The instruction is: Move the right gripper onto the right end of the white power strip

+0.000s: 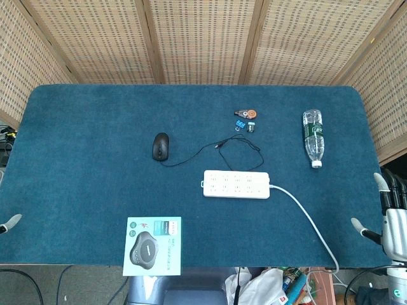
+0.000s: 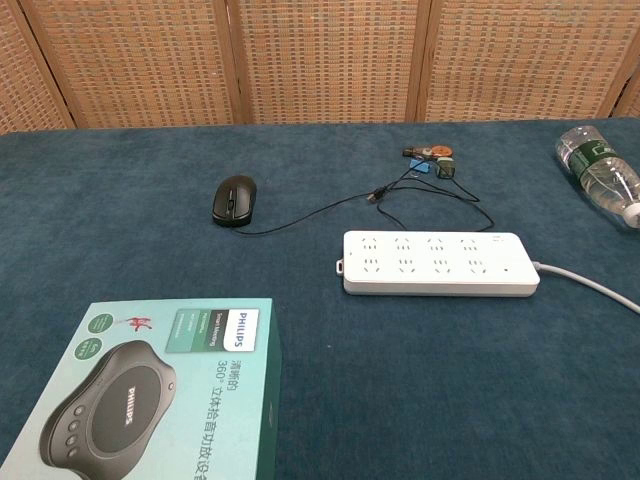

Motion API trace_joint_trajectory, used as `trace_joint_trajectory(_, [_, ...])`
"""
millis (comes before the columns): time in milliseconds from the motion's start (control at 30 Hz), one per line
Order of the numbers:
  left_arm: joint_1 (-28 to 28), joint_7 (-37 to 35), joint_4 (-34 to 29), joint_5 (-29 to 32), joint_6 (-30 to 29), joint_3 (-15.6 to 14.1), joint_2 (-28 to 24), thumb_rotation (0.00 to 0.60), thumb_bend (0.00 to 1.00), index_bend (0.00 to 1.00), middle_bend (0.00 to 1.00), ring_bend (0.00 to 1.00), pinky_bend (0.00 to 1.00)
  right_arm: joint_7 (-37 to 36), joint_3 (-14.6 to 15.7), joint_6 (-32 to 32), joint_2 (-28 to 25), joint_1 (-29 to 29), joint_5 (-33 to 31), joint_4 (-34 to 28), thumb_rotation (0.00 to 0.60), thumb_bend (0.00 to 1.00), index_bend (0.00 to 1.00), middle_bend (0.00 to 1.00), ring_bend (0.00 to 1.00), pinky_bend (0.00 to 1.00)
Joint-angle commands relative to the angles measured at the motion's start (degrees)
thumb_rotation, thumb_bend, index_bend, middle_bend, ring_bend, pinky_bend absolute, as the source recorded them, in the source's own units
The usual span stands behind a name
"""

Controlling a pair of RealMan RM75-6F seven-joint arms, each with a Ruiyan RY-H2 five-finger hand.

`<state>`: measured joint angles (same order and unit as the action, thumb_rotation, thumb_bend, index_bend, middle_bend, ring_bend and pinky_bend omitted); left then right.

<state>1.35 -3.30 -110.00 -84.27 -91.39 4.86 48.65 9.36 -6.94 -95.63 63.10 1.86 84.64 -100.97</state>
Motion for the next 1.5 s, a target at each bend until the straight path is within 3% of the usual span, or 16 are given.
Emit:
trace_joint_trajectory(33, [0.00, -0.41, 0.24, -0.36, 0.04, -0.14, 0.01, 0.600, 0.00, 0.00, 0.00, 0.00, 0.00, 0.13, -0.06, 0.08, 0.08, -0.04, -0.03, 0.02, 0.600, 0.00, 0.00, 0.00, 0.00, 0.00])
trace_joint_trajectory(233, [-0.18, -1.31, 0.45, -1.16, 0.27, -0.65, -0.27, 0.600, 0.00, 0.00, 0.00, 0.00, 0.00, 0.86, 0.66, 3.52, 0.54, 1.26, 0.26, 0.18, 0.600, 0.00, 0.00, 0.01, 0.01, 0.00])
trace_joint_trajectory(267, [-0.17, -1.30, 0.36, -1.13, 0.33, -0.65, -0.29, 0.600, 0.00, 0.00, 0.00, 0.00, 0.00, 1.40, 0.60, 5.26, 0.35, 2.27, 0.36, 0.01, 0.600, 0.00, 0.00, 0.04, 0.05, 0.02])
trace_joint_trajectory(300, [-0.12, -1.31, 0.29, -1.05, 0.48, -0.65, -0.32, 0.600, 0.00, 0.00, 0.00, 0.00, 0.00, 2.27, 0.32, 6.66, 0.10, 3.28, 0.43, -0.05, 0.600, 0.00, 0.00, 0.15, 0.20, 0.11])
trace_joint_trajectory(333, [-0.03, -1.32, 0.19, -1.01, 0.66, -0.63, -0.36, 0.600, 0.00, 0.00, 0.00, 0.00, 0.00, 3.63, -0.24, 7.89, -0.07, 4.46, 0.52, 0.09, 0.600, 0.00, 0.00, 0.33, 0.41, 0.29])
trace_joint_trajectory(367, [0.08, -1.29, 0.11, -1.02, 0.85, -0.63, -0.39, 0.600, 0.00, 0.00, 0.00, 0.00, 0.00, 5.13, -0.99, 8.90, -0.07, 5.74, 0.75, 0.37, 0.600, 0.00, 0.00, 0.46, 0.55, 0.46])
trace_joint_trajectory(400, [0.30, -1.07, -0.01, -1.09, 1.11, -0.56, -0.37, 0.600, 0.00, 0.00, 0.00, 0.00, 0.00, 6.86, -2.00, 11.85, 0.14, 8.80, 2.07, 0.67, 0.600, 0.01, 0.00, 0.62, 0.70, 0.69])
trace_joint_trajectory(433, [0.67, -0.66, -0.05, -0.88, 1.71, -0.48, -0.25, 0.600, 0.00, 0.00, 0.00, 0.00, 0.00, 6.85, -2.69, 18.25, 0.30, 12.99, 1.84, 0.75, 0.600, 0.07, 0.00, 0.70, 0.78, 0.87])
trace_joint_trajectory(467, [0.92, -0.39, -0.20, -0.66, 2.11, -0.40, -0.20, 0.600, 0.00, 0.00, 0.00, 0.00, 0.00, 7.12, -3.15, 22.29, 0.03, 15.14, 0.24, 0.61, 0.600, 0.14, 0.00, 0.74, 0.82, 0.94])
trace_joint_trajectory(500, [1.05, -0.19, -0.33, -0.46, 2.35, -0.35, -0.20, 0.600, 0.00, 0.00, 0.00, 0.00, 0.00, 7.31, -3.49, 25.21, -0.25, 16.69, -1.08, 0.21, 0.600, 0.29, 0.00, 0.77, 0.86, 0.99])
trace_joint_trajectory(533, [1.18, -0.03, -0.45, -0.35, 2.61, -0.33, -0.20, 0.600, 0.00, 0.00, 0.00, 0.00, 0.00, 7.09, -3.68, 27.73, -0.26, 18.04, -2.14, -0.25, 0.600, 0.45, 0.00, 0.80, 0.90, 1.00])
trace_joint_trajectory(600, [1.56, 0.76, -1.02, -0.15, 3.19, -0.26, -0.22, 0.600, 0.00, 0.00, 0.00, 0.00, 0.00, 4.64, -4.26, 36.05, 0.06, 22.05, -6.59, -1.42, 0.600, 0.64, 0.04, 0.83, 0.94, 1.00])
trace_joint_trajectory(733, [1.73, 1.33, -1.36, 0.21, 3.37, -0.13, -0.22, 0.600, 0.00, 0.00, 0.00, 0.00, 0.00, 6.51, -4.85, 44.19, 0.63, 27.07, -12.88, -1.25, 0.600, 0.79, 0.15, 0.84, 0.96, 1.00])
trace_joint_trajectory(867, [2.08, 1.93, -1.48, 1.00, 4.01, 0.04, -0.16, 0.600, 0.00, 0.00, 0.00, 0.00, 0.00, 11.35, -4.70, 47.99, 2.91, 30.90, -19.65, -0.46, 0.600, 0.82, 0.18, 0.84, 0.96, 1.00])
trace_joint_trajectory(1067, [1.99, 1.26, -0.77, 1.29, 4.09, -0.02, -0.21, 0.600, 0.00, 0.00, 0.00, 0.00, 0.00, 17.01, -3.94, 48.65, 5.91, 34.78, -27.41, 0.40, 0.600, 0.82, 0.21, 0.84, 0.96, 1.00])
trace_joint_trajectory(1500, [2.07, 0.97, -0.79, 1.10, 4.11, -0.03, -0.35, 0.600, 0.00, 0.00, 0.00, 0.00, 0.00, 23.02, 0.64, 46.58, 9.55, 38.39, -36.05, 1.45, 0.600, 0.82, 0.22, 0.84, 0.96, 1.00])
